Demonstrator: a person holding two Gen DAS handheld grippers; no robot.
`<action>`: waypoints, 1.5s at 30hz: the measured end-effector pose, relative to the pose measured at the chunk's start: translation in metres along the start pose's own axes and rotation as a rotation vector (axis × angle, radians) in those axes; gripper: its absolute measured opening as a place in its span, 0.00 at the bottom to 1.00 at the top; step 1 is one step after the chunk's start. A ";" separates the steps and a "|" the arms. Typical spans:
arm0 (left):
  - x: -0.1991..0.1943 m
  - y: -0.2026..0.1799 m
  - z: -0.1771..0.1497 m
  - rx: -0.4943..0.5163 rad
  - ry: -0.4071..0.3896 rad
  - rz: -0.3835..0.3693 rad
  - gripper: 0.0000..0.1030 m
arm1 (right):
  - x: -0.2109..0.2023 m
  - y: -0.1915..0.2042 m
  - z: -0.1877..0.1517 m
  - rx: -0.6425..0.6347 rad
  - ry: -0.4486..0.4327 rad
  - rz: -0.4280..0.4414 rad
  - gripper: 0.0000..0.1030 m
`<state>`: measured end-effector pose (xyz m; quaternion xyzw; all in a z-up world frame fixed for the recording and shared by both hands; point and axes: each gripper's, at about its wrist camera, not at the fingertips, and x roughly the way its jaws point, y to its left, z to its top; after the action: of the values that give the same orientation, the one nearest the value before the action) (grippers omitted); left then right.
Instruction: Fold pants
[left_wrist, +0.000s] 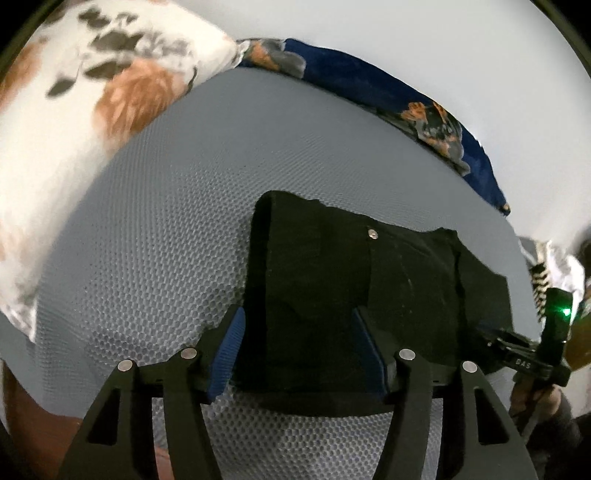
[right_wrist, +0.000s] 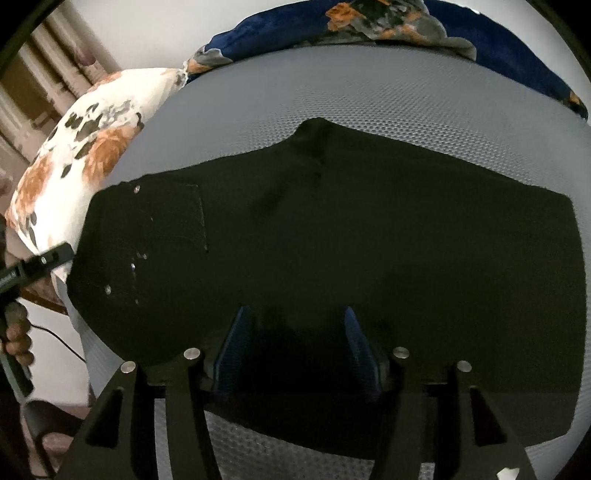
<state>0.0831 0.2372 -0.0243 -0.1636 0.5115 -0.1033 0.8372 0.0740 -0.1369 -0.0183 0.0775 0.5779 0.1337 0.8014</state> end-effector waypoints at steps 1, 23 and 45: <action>0.002 0.005 0.001 -0.015 0.007 -0.017 0.60 | 0.000 0.001 0.003 0.012 0.002 0.003 0.53; 0.051 0.070 0.019 -0.058 0.159 -0.441 0.61 | -0.018 0.012 0.047 0.115 -0.055 -0.049 0.53; 0.091 0.032 0.045 -0.053 0.259 -0.486 0.52 | -0.038 0.001 0.043 0.156 -0.130 -0.019 0.53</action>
<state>0.1649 0.2432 -0.0925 -0.2889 0.5626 -0.3075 0.7109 0.1037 -0.1460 0.0300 0.1426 0.5341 0.0752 0.8299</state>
